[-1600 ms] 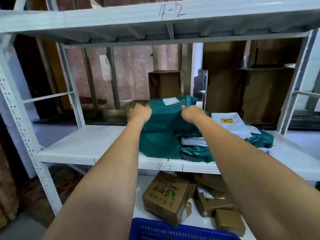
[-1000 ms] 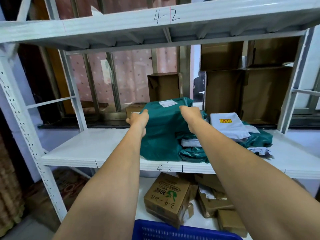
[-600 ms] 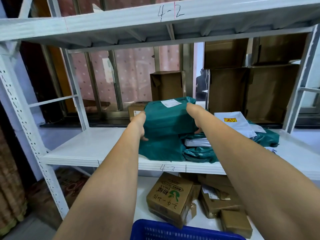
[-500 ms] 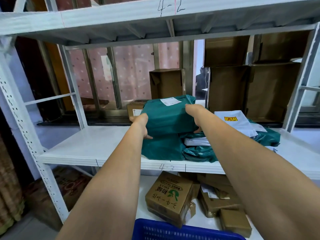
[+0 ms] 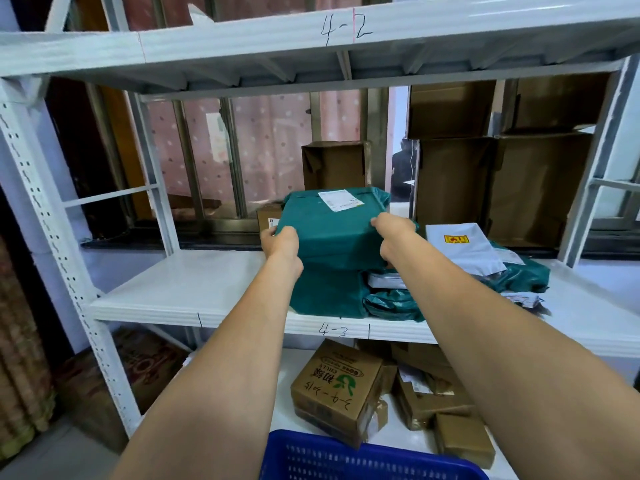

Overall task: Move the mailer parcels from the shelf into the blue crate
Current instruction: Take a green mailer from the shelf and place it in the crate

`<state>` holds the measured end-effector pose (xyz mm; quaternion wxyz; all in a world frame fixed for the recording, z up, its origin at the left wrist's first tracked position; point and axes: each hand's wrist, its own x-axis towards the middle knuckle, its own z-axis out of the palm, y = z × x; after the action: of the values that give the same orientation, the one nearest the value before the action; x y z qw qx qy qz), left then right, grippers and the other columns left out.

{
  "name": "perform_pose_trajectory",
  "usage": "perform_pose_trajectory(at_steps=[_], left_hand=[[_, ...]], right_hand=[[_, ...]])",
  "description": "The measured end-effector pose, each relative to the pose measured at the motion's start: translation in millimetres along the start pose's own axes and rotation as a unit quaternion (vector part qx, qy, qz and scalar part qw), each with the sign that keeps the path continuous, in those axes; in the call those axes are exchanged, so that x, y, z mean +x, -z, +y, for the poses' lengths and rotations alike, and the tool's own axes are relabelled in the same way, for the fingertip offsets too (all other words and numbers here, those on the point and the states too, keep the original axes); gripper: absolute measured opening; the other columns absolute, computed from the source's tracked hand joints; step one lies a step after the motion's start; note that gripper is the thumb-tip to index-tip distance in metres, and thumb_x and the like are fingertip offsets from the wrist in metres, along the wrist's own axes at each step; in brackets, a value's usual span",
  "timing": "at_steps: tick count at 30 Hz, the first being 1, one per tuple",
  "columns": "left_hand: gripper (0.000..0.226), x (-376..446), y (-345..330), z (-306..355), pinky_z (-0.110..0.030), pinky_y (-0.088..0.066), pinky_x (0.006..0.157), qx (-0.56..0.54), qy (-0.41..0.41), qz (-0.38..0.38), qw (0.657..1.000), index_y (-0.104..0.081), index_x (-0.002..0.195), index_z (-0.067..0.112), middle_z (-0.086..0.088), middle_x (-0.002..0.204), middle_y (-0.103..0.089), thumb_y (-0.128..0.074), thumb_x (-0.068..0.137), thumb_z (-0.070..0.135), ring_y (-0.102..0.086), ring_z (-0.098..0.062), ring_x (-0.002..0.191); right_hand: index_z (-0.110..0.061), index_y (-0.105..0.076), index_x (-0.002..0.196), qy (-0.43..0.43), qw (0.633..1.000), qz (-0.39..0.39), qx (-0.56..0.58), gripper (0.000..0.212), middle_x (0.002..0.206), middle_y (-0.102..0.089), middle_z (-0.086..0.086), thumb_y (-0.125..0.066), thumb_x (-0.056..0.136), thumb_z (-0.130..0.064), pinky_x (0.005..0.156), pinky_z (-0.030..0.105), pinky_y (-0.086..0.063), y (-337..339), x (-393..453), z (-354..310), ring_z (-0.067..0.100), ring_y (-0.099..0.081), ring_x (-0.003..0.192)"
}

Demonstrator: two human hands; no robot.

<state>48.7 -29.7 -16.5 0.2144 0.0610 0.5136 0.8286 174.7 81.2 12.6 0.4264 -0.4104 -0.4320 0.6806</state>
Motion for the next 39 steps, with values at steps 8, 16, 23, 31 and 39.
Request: perform_pose_trajectory(at_steps=[8,16,23,31,39], left_hand=[[0.063,-42.9,41.0,4.6,-0.061,-0.051,0.087,-0.053,0.054,-0.124,0.989,-0.042,0.132,0.041,-0.006,0.123,-0.057,-0.065,0.086,0.005,-0.06,-0.033,0.108],[0.063,-70.9,105.6,-12.3,-0.042,-0.059,0.079,0.156,0.116,-0.263,0.945,-0.047,0.136,0.03,-0.005,0.125,-0.067,-0.076,0.082,0.016,-0.069,-0.025,0.102],[0.048,-82.2,143.9,-58.5,-0.038,-0.059,0.076,0.105,0.141,-0.275,0.945,-0.063,0.127,0.012,-0.01,0.118,-0.071,-0.075,0.083,0.025,-0.069,-0.026,0.104],[0.096,-73.3,190.6,-146.6,-0.039,-0.056,0.089,0.197,0.203,-0.34,0.897,-0.05,0.139,0.012,-0.01,0.128,-0.065,-0.096,0.055,0.022,-0.064,-0.026,0.116],[0.084,-66.8,255.7,-279.9,-0.036,-0.052,0.094,0.246,0.255,-0.293,0.888,-0.044,0.137,0.027,-0.001,0.128,-0.064,-0.083,0.069,-0.003,-0.062,-0.019,0.117]], right_hand=[[-0.013,-0.049,0.103,0.056,0.994,-0.096,0.024,0.028,0.115,-0.064,0.011,-0.071,0.086,-0.017,0.092,0.061,-0.049,52.9,-41.5,19.6,0.033,-0.062,0.109],[-0.015,-0.048,0.095,-0.009,0.978,-0.201,0.059,0.024,0.119,-0.065,0.016,-0.067,0.087,-0.001,0.092,0.06,-0.05,128.2,-70.9,81.2,0.034,-0.066,0.104],[-0.024,-0.058,0.109,-0.032,0.956,-0.292,-0.011,0.044,0.111,-0.069,0.017,-0.069,0.079,0.007,0.089,0.054,-0.052,169.0,-78.1,125.7,0.033,-0.065,0.098],[-0.009,-0.066,0.121,-0.097,0.947,-0.271,-0.141,0.042,0.113,-0.072,0.01,-0.076,0.081,-0.014,0.088,0.038,-0.057,186.7,-71.6,191.8,0.024,-0.069,0.103],[-0.012,-0.06,0.127,-0.211,0.934,-0.24,-0.158,0.068,0.123,-0.069,0.006,-0.084,0.065,0.002,0.085,0.036,-0.057,252.5,-36.9,322.4,0.02,-0.068,0.109]])
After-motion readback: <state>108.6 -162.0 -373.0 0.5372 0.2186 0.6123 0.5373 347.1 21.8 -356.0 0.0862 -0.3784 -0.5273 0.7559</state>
